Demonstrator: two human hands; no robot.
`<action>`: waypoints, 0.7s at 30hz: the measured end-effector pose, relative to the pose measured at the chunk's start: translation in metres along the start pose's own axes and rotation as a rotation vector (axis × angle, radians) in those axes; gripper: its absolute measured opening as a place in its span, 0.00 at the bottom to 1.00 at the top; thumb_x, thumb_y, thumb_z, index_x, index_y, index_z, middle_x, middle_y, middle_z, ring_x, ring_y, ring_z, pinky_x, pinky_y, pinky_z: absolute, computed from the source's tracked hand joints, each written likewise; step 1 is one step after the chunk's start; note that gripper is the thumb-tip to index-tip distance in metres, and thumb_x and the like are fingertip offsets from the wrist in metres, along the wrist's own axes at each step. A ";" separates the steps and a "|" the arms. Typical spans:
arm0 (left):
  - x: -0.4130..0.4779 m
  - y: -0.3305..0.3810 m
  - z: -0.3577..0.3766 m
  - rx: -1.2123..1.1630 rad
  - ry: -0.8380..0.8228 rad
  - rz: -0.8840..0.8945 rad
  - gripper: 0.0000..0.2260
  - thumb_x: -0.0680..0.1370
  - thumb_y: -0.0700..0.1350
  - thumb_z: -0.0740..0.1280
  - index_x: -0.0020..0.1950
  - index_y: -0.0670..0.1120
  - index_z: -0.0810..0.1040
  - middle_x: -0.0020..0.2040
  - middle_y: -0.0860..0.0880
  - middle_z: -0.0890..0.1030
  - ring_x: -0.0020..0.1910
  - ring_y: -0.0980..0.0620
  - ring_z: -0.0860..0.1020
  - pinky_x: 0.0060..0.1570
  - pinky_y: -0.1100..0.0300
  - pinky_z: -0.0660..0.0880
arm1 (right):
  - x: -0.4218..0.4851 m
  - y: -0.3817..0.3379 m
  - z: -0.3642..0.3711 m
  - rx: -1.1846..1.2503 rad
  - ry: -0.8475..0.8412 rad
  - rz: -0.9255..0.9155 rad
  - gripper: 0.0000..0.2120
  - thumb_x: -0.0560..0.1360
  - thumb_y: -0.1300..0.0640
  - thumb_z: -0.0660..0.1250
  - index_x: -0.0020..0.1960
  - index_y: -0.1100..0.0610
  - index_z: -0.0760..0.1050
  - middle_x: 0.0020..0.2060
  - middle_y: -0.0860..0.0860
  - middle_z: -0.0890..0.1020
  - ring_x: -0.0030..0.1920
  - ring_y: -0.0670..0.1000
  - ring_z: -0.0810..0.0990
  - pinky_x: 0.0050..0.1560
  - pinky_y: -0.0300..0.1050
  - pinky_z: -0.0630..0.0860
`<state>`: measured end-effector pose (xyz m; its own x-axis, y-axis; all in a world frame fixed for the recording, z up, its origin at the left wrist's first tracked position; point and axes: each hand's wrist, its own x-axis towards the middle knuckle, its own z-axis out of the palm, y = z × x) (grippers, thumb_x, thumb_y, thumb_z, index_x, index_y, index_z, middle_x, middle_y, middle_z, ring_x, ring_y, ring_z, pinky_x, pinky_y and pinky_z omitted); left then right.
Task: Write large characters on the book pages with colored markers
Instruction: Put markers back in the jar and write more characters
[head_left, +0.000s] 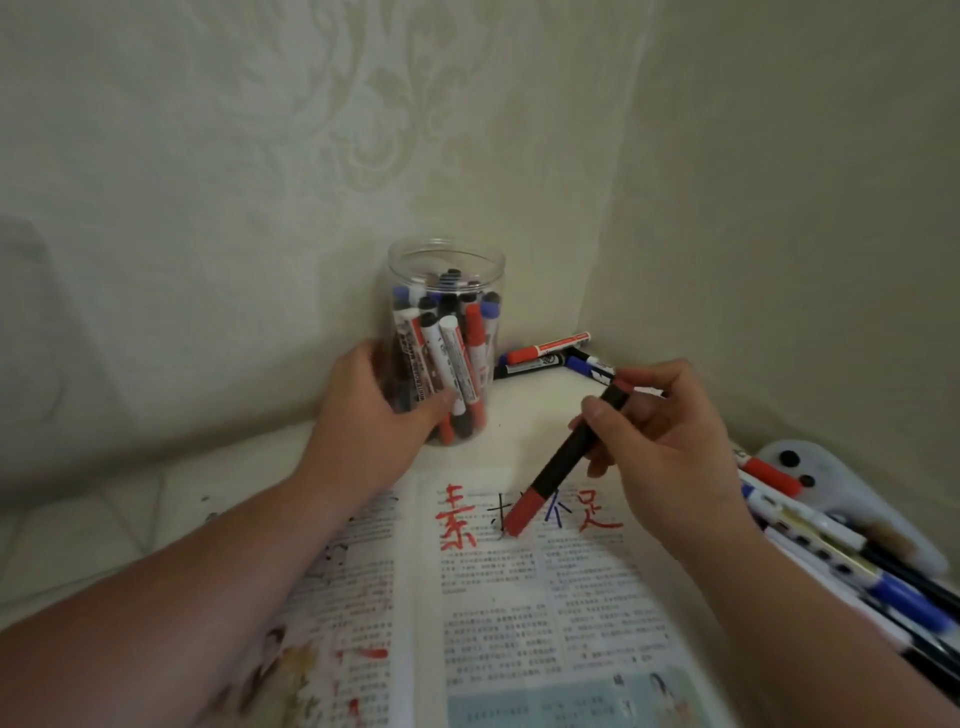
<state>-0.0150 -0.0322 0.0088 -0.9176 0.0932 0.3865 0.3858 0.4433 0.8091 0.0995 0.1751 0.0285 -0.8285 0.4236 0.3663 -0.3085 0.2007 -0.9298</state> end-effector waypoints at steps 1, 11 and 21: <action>0.000 0.001 0.003 -0.024 -0.045 0.010 0.25 0.69 0.53 0.80 0.59 0.59 0.70 0.50 0.68 0.74 0.47 0.75 0.76 0.43 0.80 0.68 | 0.003 0.000 -0.001 0.035 0.016 0.045 0.11 0.77 0.65 0.70 0.52 0.52 0.72 0.37 0.60 0.85 0.32 0.57 0.82 0.34 0.49 0.79; 0.003 -0.003 0.007 0.013 -0.002 0.068 0.31 0.60 0.61 0.83 0.58 0.57 0.76 0.54 0.60 0.80 0.51 0.64 0.80 0.51 0.62 0.79 | 0.005 -0.001 0.003 0.092 0.013 0.079 0.08 0.78 0.65 0.69 0.53 0.56 0.72 0.37 0.59 0.86 0.31 0.56 0.81 0.33 0.48 0.78; -0.014 0.006 0.011 0.318 -0.026 0.505 0.39 0.64 0.50 0.82 0.72 0.48 0.69 0.66 0.50 0.75 0.63 0.54 0.73 0.65 0.66 0.66 | 0.014 -0.039 -0.031 0.467 0.520 -0.236 0.16 0.76 0.55 0.73 0.58 0.55 0.69 0.43 0.60 0.82 0.30 0.49 0.80 0.32 0.40 0.77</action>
<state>-0.0004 -0.0206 0.0035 -0.6316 0.3825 0.6744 0.7311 0.5833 0.3539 0.1146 0.2006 0.0710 -0.4224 0.8031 0.4202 -0.7144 -0.0096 -0.6997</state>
